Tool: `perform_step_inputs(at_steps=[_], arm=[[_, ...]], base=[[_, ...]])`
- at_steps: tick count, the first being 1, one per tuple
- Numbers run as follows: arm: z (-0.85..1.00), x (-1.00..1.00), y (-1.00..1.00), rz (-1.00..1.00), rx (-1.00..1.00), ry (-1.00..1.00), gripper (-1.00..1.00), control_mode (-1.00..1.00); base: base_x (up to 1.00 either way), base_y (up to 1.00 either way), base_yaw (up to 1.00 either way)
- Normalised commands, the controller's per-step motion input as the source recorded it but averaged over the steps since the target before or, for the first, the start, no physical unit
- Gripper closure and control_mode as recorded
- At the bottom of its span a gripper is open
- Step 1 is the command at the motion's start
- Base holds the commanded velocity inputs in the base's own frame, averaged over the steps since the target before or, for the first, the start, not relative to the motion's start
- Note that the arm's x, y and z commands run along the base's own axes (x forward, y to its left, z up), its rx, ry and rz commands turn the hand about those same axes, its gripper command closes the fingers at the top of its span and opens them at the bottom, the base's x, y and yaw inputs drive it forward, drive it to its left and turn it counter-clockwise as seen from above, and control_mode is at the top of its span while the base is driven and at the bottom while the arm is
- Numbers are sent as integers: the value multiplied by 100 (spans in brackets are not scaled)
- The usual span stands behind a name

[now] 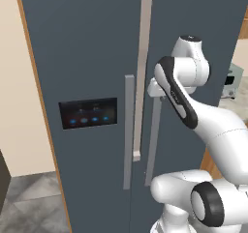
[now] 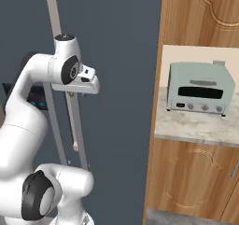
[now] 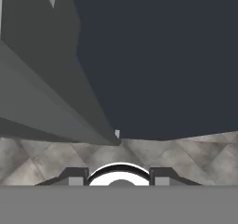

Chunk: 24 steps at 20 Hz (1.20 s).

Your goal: Retrieve the sausage and cheese from the fridge and place them on the cutting board on the counter.

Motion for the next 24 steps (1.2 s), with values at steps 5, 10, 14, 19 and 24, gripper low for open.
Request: perform_step_inputs(at_steps=[5, 10, 14, 19, 24], arm=[[0, -11, 0, 0, 0, 0, -100, 100], [0, 0, 0, 0, 0, 0, -100, 100], [0, 0, 0, 0, 0, 0, -100, 100], [0, 0, 0, 0, 0, 0, -100, 100], [0, 0, 0, 0, 0, 0, -100, 100]], base=[[-24, 0, 0], [-68, 12, 0], [-38, 43, 0], [-37, 44, 0], [-32, 4, 0]])
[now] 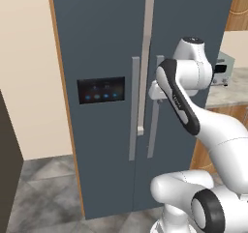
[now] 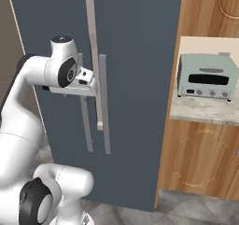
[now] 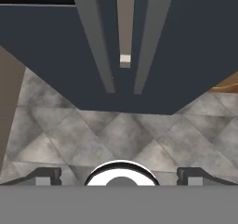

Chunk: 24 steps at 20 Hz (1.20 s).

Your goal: Retrieve the sausage and cheese from the fridge and place them on the cutting board on the counter.

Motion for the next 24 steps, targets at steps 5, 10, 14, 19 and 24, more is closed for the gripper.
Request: perform_step_inputs(at_steps=[5, 10, 14, 19, 24], arm=[[0, 0, 0, 0, 0, 0, -100, 100], [-4, 0, 0, 0, 0, 0, -100, -100], [-33, -28, -17, 0, 7, -48, -100, -100], [-18, -2, -19, 0, 5, -58, -100, -100], [-3, 19, -1, 0, 1, -32, -100, -100]], base=[[-22, 0, 0], [-4, -1, 0], [0, 0, 0], [0, 0, 0], [0, 0, 0]])
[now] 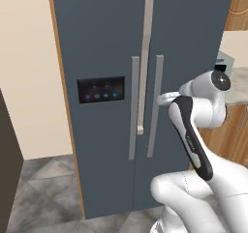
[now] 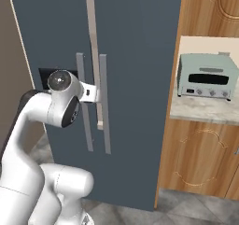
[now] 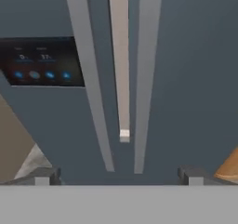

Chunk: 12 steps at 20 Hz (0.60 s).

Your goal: Retrieve the sausage and cheese from the fridge and place them on the cutting board on the counter.

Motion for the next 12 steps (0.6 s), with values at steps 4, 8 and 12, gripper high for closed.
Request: perform_step_inputs(at_steps=[4, 8, 12], arm=[[5, 39, -8, -5, 0, -9, -100, -100], [3, 58, -8, -4, 2, -2, -100, -100], [12, 80, -22, -2, 8, 1, -100, -100]], base=[[0, 0, 0], [0, 0, 0], [0, 0, 0]])
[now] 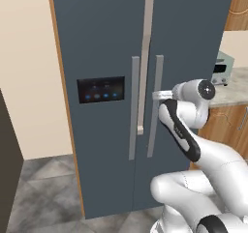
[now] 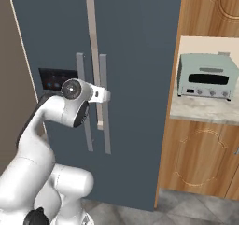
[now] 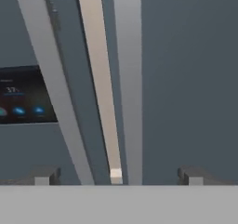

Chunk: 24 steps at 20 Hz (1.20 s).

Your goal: Retrieve the sausage and cheese from the fridge and place them on the cutting board on the counter.

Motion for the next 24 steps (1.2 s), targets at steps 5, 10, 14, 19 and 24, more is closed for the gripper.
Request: perform_step_inputs(at_steps=[5, 10, 14, 19, 24], arm=[[4, 83, -10, -3, 6, 2, -100, -100], [0, 72, 0, -2, 1, 1, -100, -100], [0, 69, 0, 0, 2, 0, -100, -100], [-6, 73, 0, 0, 3, 0, -100, -100], [-12, 73, 0, 0, 3, 0, -100, -100]], base=[[0, 0, 0], [0, 0, 0], [0, 0, 0], [0, 0, 0], [0, 0, 0]])
